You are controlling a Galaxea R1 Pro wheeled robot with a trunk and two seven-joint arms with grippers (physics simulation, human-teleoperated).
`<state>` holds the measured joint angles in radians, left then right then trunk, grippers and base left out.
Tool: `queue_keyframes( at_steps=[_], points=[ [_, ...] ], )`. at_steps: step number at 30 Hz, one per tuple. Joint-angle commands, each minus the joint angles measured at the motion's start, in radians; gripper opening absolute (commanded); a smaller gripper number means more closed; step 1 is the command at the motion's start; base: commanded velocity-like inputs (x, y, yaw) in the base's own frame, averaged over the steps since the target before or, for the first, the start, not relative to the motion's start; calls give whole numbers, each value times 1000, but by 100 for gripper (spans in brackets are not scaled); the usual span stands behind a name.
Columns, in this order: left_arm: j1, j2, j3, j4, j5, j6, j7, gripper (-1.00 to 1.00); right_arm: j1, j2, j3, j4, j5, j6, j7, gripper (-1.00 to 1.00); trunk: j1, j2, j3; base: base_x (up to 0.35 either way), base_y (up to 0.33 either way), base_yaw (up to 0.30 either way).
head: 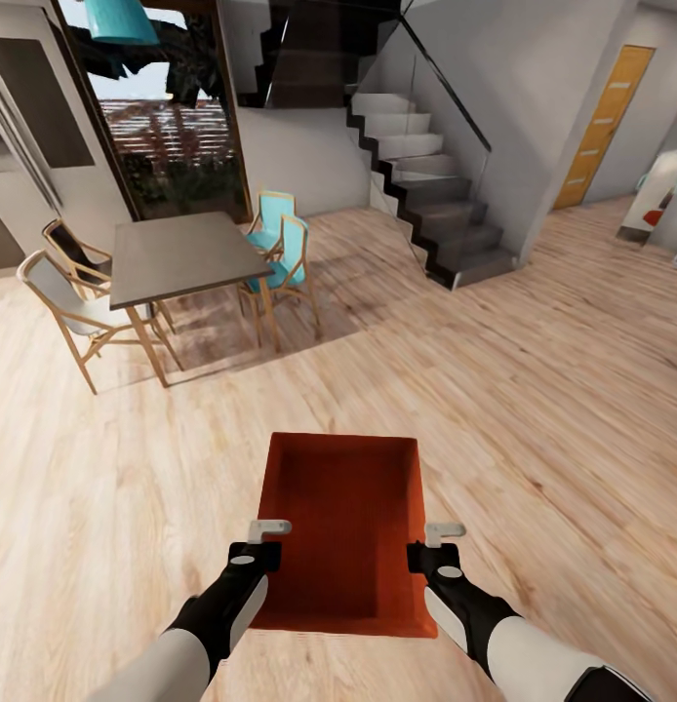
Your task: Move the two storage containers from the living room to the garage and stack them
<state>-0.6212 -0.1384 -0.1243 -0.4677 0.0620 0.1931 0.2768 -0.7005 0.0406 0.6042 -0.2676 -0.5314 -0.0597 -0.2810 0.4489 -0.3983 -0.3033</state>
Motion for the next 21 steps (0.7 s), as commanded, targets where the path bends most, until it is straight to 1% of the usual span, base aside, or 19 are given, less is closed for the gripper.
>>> queue_keyframes(
  at_steps=[1,21],
  points=[
    [0,2,-14,11,22,11,13,-100,-2,-16,-12,-1,8,-54,-20,-100,1,-2,-2,322,0,0],
    [0,2,-14,11,22,12,13,-100,-2,-16,-12,-1,8,-53,-20,-100,1,-2,-2,322,0,0]
  ],
)
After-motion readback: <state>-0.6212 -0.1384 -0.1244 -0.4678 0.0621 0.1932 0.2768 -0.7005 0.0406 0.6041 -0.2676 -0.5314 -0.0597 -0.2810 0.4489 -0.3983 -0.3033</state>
